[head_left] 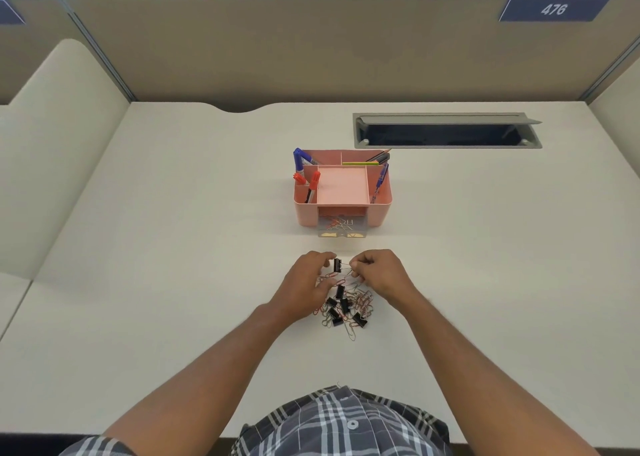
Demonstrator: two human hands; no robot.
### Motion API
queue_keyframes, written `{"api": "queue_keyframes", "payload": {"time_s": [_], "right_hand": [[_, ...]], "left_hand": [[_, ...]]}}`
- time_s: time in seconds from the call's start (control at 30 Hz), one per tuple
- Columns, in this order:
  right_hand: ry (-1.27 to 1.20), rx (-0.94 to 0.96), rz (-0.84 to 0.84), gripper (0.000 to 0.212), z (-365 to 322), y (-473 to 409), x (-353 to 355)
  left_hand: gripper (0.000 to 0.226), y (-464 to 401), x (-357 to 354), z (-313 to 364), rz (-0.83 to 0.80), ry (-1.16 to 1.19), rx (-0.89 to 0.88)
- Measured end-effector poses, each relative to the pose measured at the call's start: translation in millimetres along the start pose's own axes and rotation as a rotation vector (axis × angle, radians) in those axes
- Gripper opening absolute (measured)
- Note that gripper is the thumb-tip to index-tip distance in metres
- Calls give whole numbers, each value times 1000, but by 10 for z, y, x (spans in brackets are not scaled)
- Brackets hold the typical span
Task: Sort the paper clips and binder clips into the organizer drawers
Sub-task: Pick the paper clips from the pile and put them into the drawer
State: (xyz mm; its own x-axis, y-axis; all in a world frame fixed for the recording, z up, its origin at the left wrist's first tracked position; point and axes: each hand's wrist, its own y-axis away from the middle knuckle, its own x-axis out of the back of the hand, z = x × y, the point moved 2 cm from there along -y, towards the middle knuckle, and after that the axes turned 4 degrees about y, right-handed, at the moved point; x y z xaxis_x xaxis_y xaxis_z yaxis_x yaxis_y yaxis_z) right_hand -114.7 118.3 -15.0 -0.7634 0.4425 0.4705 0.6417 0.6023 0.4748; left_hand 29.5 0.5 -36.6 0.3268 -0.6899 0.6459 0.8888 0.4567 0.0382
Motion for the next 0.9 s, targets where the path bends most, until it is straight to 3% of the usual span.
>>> {"api": "queue_keyframes", "payload": {"time_s": [0.3, 0.43, 0.8, 0.9], "right_hand": [[47, -2, 2, 13, 13, -8, 13], [120, 0, 48, 18, 51, -3, 63], [217, 26, 64, 26, 71, 24, 14], [200, 33, 64, 23, 87, 36, 36]], "left_hand": [[29, -59, 15, 41, 86, 87, 79], [29, -61, 41, -47, 126, 20, 147], [41, -200, -35, -17, 54, -211, 165], [39, -193, -14, -37, 45, -168, 162]]}}
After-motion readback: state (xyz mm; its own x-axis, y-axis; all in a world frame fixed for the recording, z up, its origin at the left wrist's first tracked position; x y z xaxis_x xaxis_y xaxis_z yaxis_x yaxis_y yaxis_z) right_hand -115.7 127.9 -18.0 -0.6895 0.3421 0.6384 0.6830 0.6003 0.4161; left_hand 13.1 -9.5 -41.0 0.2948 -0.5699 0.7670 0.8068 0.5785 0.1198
